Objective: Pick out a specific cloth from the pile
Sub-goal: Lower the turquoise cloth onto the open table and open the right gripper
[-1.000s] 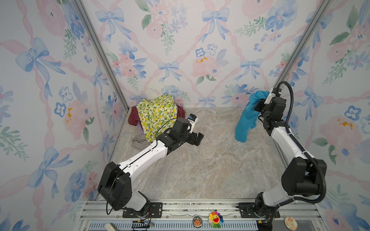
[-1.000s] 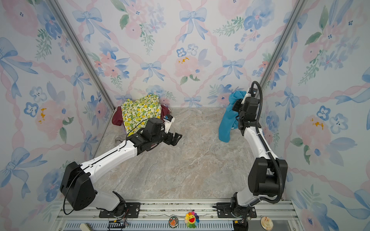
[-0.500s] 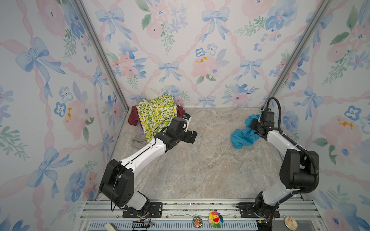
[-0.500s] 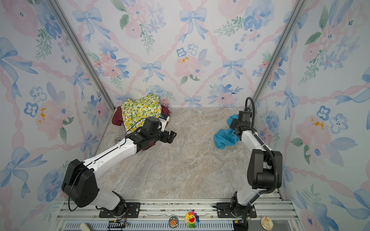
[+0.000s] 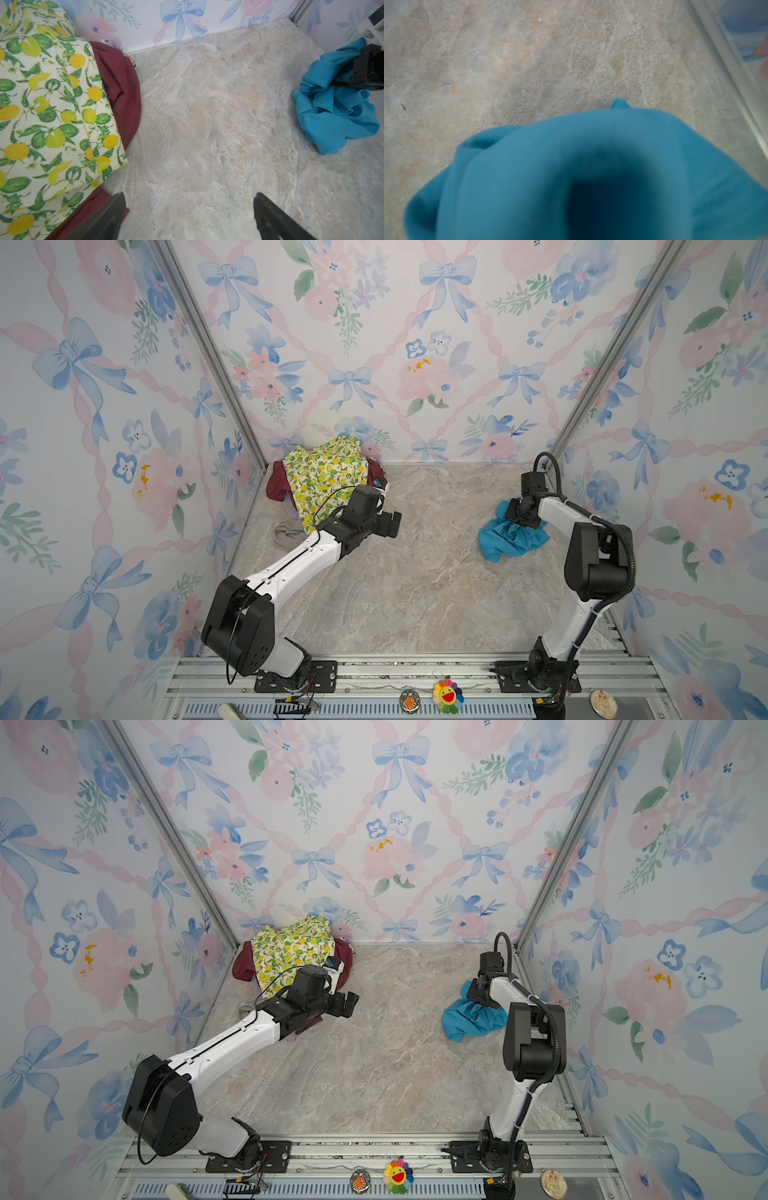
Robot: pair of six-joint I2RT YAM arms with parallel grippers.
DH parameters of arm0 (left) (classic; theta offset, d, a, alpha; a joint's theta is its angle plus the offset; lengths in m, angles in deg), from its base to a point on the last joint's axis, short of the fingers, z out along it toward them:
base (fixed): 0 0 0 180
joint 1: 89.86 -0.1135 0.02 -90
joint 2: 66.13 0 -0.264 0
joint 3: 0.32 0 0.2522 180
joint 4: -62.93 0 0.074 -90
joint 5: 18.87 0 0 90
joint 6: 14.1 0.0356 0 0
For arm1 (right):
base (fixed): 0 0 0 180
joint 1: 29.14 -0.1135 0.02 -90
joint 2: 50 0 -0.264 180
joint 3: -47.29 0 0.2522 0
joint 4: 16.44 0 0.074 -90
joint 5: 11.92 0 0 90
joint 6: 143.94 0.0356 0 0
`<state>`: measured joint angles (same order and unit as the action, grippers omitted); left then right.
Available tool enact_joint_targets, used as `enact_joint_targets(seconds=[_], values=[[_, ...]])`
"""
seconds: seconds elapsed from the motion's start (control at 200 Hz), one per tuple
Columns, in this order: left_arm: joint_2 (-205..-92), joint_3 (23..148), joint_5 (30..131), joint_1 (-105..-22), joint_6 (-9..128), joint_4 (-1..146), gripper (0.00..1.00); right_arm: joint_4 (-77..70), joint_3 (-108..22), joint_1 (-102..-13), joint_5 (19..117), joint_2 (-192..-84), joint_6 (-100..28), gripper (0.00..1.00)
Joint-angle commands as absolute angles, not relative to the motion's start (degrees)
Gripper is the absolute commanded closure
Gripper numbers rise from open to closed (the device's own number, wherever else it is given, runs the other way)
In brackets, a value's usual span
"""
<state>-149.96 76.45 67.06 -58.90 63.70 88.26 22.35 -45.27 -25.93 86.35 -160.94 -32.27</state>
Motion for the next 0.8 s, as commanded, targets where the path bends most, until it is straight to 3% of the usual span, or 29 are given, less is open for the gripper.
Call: enact_joint_targets(seconds=[0.0, 0.215, 0.47, 0.62, 0.795], values=[[-148.78, 75.31, 66.94, -60.44, 62.47, 86.78, 0.02, 26.37, -48.62, -26.4, 87.48, -163.33, -31.88, 0.91], [-149.33, 74.81, 68.59, -63.47, 61.4, 85.67, 0.02, 31.01, -60.24, -26.32, 85.18, -170.84, -32.76, 0.77], [-149.01, 72.71, 66.71, -65.23, 61.79, 82.55, 0.02, 35.73, -75.84, -26.16, 81.59, -179.37, -33.08, 0.68], [-149.32, 72.53, 65.97, -65.87, 61.84, 82.29, 0.02, 40.07, -83.47, -26.79, 80.72, -180.2, -33.93, 0.52], [-147.16, 72.17, 62.96, -66.36, 61.42, 82.15, 0.02, 41.15, -81.37, -27.67, 82.81, -174.99, -35.53, 0.29]])
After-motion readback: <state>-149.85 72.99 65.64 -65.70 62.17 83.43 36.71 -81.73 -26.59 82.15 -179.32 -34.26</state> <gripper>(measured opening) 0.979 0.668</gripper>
